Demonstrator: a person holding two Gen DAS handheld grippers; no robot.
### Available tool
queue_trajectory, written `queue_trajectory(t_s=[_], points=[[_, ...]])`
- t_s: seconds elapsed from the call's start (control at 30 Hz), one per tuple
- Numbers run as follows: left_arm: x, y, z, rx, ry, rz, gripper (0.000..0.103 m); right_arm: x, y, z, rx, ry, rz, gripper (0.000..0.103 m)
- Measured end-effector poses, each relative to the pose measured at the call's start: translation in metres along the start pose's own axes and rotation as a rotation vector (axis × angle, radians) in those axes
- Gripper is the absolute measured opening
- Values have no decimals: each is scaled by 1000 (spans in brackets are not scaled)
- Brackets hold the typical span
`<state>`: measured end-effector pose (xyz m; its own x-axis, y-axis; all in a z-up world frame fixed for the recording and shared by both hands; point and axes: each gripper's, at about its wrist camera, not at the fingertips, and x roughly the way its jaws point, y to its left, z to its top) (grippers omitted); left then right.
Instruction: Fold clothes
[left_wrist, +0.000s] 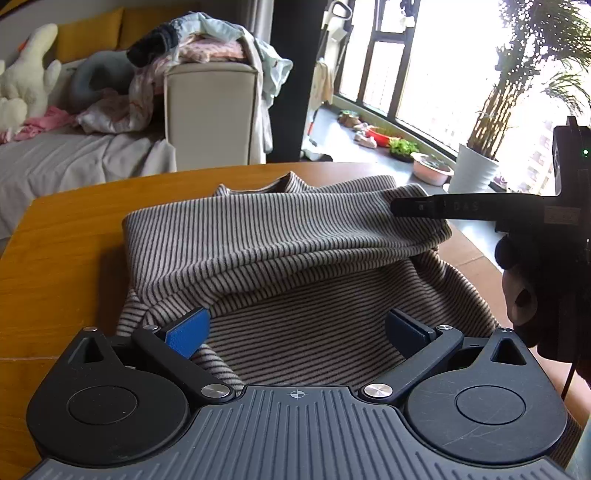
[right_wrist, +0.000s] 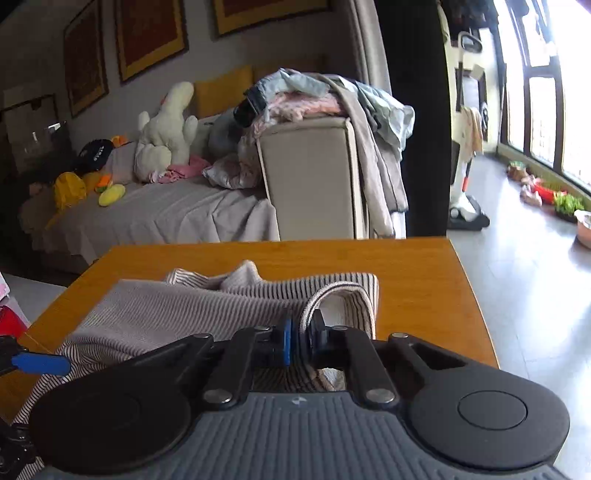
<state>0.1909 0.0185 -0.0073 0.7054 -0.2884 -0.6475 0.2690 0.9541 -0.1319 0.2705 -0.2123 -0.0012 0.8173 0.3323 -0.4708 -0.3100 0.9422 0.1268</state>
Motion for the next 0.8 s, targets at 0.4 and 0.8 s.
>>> queue_trajectory(t_s=[0.4,0.8], points=[[-15,13,15,-36,-95,-51,103,29,-16,-23,34,100,-142,11],[49,43,14,-92,-127,-60,103,29,1,-26,-53,87,-218,17]])
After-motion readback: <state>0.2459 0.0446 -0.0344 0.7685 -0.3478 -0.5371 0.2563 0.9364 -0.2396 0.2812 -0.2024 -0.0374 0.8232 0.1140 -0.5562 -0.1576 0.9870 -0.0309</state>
